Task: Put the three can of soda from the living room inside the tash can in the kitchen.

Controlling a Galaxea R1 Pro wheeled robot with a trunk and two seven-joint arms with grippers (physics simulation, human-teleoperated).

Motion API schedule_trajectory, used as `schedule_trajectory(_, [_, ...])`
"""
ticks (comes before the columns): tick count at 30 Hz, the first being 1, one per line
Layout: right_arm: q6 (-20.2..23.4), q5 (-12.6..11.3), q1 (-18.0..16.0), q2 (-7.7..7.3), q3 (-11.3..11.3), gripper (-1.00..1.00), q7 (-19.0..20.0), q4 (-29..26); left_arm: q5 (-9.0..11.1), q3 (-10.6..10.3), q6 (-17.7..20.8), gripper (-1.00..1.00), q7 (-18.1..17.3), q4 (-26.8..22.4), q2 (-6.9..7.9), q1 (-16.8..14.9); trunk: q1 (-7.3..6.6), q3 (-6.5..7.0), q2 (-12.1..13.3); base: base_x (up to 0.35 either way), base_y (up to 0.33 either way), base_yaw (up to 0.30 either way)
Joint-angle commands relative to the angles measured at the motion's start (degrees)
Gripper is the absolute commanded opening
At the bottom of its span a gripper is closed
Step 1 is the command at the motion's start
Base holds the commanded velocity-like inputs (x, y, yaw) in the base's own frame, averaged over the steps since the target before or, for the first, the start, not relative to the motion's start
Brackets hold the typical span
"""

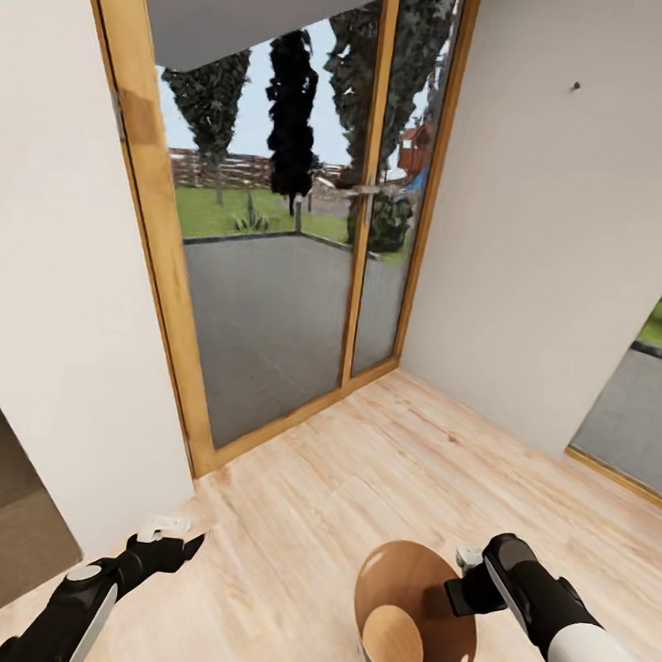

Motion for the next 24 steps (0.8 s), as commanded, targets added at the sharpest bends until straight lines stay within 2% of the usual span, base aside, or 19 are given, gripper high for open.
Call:
schedule_trajectory(1, [0.24,-1.16,-0.02,0.15,-0.07,-1.0,0.25,-0.01,-0.01,0.0,0.0,1.0,-0.02,0.01,0.0,0.0,0.0,0.0,0.0,-0.267,0.176,0.244])
schedule_trajectory(8, [0.26,-0.91,-0.02,1.03,0.01,-1.0,0.02,-0.01,-0.01,0.0,0.0,1.0,-0.03,0.01,0.0,0.0,0.0,0.0,0.0,-0.268,0.176,0.244])
schedule_trajectory(24, [0.22,-0.91,-0.02,1.44,0.01,-1.0,0.06,0.01,-0.01,0.0,0.0,1.0,0.04,0.02,0.0,-0.01,0.0,-0.01,0.0,-0.269,0.176,0.226])
